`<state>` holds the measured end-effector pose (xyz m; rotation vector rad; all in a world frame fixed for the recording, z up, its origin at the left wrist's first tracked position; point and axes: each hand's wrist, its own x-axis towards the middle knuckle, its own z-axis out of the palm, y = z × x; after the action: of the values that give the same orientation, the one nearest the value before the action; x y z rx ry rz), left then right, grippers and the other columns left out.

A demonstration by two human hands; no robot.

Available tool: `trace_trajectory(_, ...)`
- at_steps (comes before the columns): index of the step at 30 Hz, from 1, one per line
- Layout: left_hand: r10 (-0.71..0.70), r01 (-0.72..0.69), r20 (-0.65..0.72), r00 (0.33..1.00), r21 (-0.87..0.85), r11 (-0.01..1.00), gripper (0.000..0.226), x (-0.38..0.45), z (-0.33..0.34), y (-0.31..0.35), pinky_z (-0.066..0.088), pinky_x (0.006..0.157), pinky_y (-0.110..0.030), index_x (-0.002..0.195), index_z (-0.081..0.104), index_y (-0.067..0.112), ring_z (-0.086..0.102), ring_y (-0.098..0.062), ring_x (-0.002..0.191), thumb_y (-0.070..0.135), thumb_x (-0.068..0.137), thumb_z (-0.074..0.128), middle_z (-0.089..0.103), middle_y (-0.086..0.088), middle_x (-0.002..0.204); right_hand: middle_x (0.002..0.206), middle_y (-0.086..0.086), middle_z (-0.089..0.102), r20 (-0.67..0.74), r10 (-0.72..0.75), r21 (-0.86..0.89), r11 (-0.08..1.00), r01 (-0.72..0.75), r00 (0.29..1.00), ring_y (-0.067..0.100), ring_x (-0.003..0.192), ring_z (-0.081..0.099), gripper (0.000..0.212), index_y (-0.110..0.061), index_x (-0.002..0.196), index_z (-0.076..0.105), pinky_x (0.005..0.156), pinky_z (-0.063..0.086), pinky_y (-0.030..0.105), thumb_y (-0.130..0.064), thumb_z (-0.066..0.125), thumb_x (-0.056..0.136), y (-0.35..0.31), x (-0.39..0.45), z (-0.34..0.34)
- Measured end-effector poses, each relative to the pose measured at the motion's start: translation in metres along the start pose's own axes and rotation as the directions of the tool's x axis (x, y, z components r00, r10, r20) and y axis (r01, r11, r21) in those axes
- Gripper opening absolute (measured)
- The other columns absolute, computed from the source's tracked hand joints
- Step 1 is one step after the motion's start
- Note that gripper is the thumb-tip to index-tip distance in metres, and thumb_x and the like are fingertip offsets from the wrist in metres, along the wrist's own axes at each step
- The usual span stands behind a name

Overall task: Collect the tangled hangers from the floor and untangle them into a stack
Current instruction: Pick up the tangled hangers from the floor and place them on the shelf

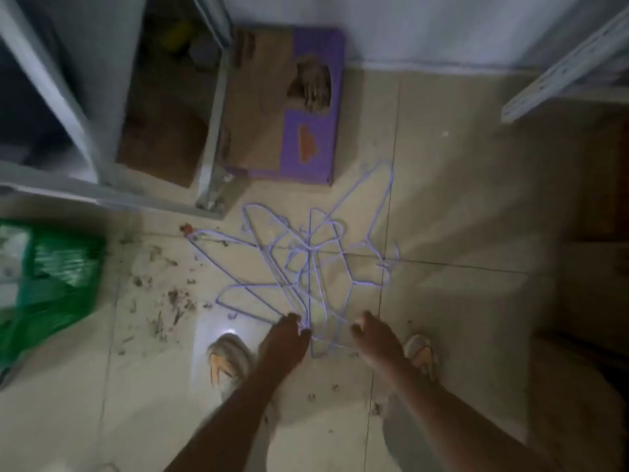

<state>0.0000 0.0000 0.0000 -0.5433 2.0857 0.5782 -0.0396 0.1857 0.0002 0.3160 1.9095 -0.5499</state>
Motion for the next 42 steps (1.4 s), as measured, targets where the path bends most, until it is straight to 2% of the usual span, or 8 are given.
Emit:
trace_trajectory(7, -0.105, 0.098, -0.201, 0.974, -0.047, 0.994, 0.048, 0.161, 0.061, -0.012, 0.055, 0.09, -0.043, 0.12, 0.059, 0.019, 0.068, -0.032, 0.111, 0.057, 0.091, 0.056, 0.071, -0.006, 0.116, 0.132, 0.021, 0.064, -0.148, 0.398, 0.588, 0.771, -0.243, 0.905, 0.036, 0.119, 0.063, 0.047, 0.001, 0.134, 0.054, 0.089, 0.049, 0.035, -0.032, 0.057, 0.1, 0.003, 0.178, 0.046)
trace_trajectory(11, -0.134, 0.162, -0.354, 0.925, 0.05, 0.986, 0.057, 0.206, 0.072, 0.0, 0.055, 0.077, -0.041, 0.107, 0.064, 0.016, 0.073, -0.036, 0.092, 0.067, 0.084, 0.054, 0.075, -0.012, 0.094, 0.122, 0.016, 0.068, -0.241, 0.588, 0.658, 0.684, -0.316, 0.772, 0.038, 0.115, 0.065, 0.042, -0.007, 0.124, 0.056, 0.088, 0.051, 0.039, -0.034, 0.068, 0.095, -0.007, 0.206, 0.084)
trace_trajectory(15, 0.001, 0.035, -0.336, 0.942, 0.102, 0.994, 0.032, 0.205, 0.078, 0.004, 0.054, 0.072, -0.04, 0.094, 0.066, 0.01, 0.072, -0.041, 0.085, 0.039, 0.089, 0.051, 0.073, -0.018, 0.088, 0.096, 0.013, 0.073, -0.358, 0.508, 0.644, 0.742, -0.187, 0.783, 0.036, 0.097, 0.07, 0.022, -0.012, 0.1, 0.073, 0.07, 0.041, 0.029, -0.033, 0.069, 0.092, 0.001, 0.202, 0.1)
trace_trajectory(20, -0.124, 0.07, -0.304, 0.945, -0.183, 0.981, 0.027, 0.164, 0.069, -0.01, 0.057, 0.08, -0.046, 0.106, 0.059, 0.018, 0.069, -0.04, 0.092, 0.033, 0.102, 0.037, 0.076, -0.011, 0.092, 0.093, 0.014, 0.076, -0.34, 0.338, 0.663, 0.748, -0.031, 0.877, 0.034, 0.09, 0.071, 0.03, -0.004, 0.097, 0.073, 0.073, 0.048, 0.034, -0.03, 0.061, 0.103, 0.001, 0.165, 0.096)
trace_trajectory(24, -0.183, 0.074, -0.419, 0.889, -0.262, 0.962, 0.021, 0.1, 0.045, -0.023, 0.045, 0.064, -0.04, 0.108, 0.055, 0.021, 0.067, -0.043, 0.083, 0.034, 0.105, 0.038, 0.069, -0.019, 0.084, 0.077, 0.008, 0.076, -0.345, 0.274, 0.7, 0.712, 0.052, 0.898, 0.024, 0.053, 0.061, 0.029, -0.006, 0.094, 0.067, 0.059, 0.053, 0.035, -0.03, 0.055, 0.106, -0.01, 0.112, 0.08)
trace_trajectory(29, -0.25, 0.124, -0.421, 0.872, -0.304, 0.945, 0.018, 0.025, -0.005, -0.044, 0.035, 0.065, -0.039, 0.11, 0.059, 0.018, 0.068, -0.045, 0.087, 0.024, 0.103, 0.044, 0.073, -0.022, 0.09, 0.073, 0.011, 0.071, -0.499, 0.168, 0.526, 0.838, 0.143, 0.85, 0.036, 0.076, 0.069, 0.03, -0.009, 0.087, 0.064, 0.074, 0.055, 0.047, -0.026, 0.051, 0.108, -0.026, 0.04, 0.048)
trace_trajectory(32, -0.248, 0.136, -0.406, 0.879, -0.286, 0.949, 0.018, -0.02, -0.032, -0.043, 0.038, 0.067, -0.037, 0.108, 0.061, 0.018, 0.068, -0.042, 0.087, 0.019, 0.102, 0.044, 0.074, -0.018, 0.09, 0.069, 0.015, 0.065, -0.472, 0.077, 0.467, 0.867, 0.175, 0.878, 0.034, 0.064, 0.063, 0.025, -0.014, 0.088, 0.057, 0.064, 0.055, 0.056, -0.023, 0.048, 0.109, -0.032, -0.002, 0.03)
trace_trajectory(42, -0.133, 0.016, -0.396, 0.909, -0.285, 0.958, 0.021, -0.146, -0.107, 0.007, 0.054, 0.067, -0.045, 0.099, 0.057, 0.012, 0.06, -0.038, 0.079, 0.024, 0.104, 0.041, 0.053, -0.004, 0.064, 0.081, 0.027, 0.07, -0.583, 0.143, 0.276, 0.961, 0.029, 0.8, 0.043, 0.081, 0.067, 0.028, 0.0, 0.096, 0.067, 0.065, 0.039, 0.038, -0.017, 0.048, 0.107, -0.049, -0.152, -0.014)
